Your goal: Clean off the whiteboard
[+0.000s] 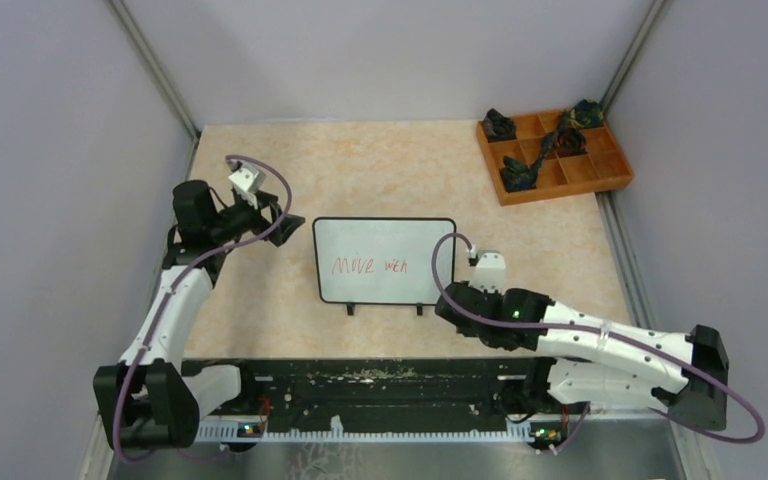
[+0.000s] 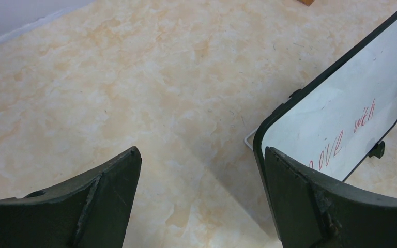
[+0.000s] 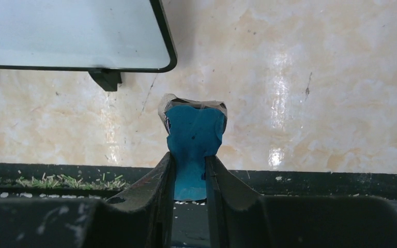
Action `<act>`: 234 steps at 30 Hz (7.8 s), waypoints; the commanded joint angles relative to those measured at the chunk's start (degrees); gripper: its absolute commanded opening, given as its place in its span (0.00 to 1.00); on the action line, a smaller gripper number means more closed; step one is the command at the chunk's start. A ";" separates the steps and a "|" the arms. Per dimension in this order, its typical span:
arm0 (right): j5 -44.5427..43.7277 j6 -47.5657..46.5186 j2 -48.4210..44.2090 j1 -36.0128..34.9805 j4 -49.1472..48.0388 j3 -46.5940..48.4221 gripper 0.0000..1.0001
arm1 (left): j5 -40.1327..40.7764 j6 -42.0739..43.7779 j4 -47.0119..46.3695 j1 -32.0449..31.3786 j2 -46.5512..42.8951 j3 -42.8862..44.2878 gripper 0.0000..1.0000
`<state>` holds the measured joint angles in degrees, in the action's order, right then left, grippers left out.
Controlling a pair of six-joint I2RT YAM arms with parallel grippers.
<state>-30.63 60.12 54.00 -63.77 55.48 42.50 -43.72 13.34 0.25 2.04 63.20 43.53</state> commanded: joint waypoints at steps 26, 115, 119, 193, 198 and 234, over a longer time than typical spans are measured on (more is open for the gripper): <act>-24.62 -6.26 -5.77 -15.01 -10.23 3.75 0.00 | -25.39 12.97 11.53 1.45 14.32 11.04 0.90; -26.25 -36.97 15.17 -7.87 -63.82 -5.27 0.00 | -34.42 26.05 31.79 -1.08 28.96 17.06 0.00; -23.34 -38.57 17.95 -5.51 -66.52 -4.28 0.00 | -34.25 26.65 32.46 -1.11 29.35 17.24 0.00; -17.80 -31.74 31.59 -3.99 -62.75 6.00 0.00 | -35.04 33.68 41.72 -1.11 33.47 21.19 0.00; -20.39 -30.66 23.14 0.13 -57.22 0.97 0.00 | -34.78 33.62 41.76 -1.08 33.46 21.22 0.00; -5.98 -35.59 48.92 -5.58 -63.92 24.57 0.00 | -35.04 33.59 42.52 -1.18 32.78 21.36 0.00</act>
<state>-40.27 24.05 99.66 -70.06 -5.30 63.33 -81.08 43.90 39.68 2.37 95.53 65.67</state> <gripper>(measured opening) 0.227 0.027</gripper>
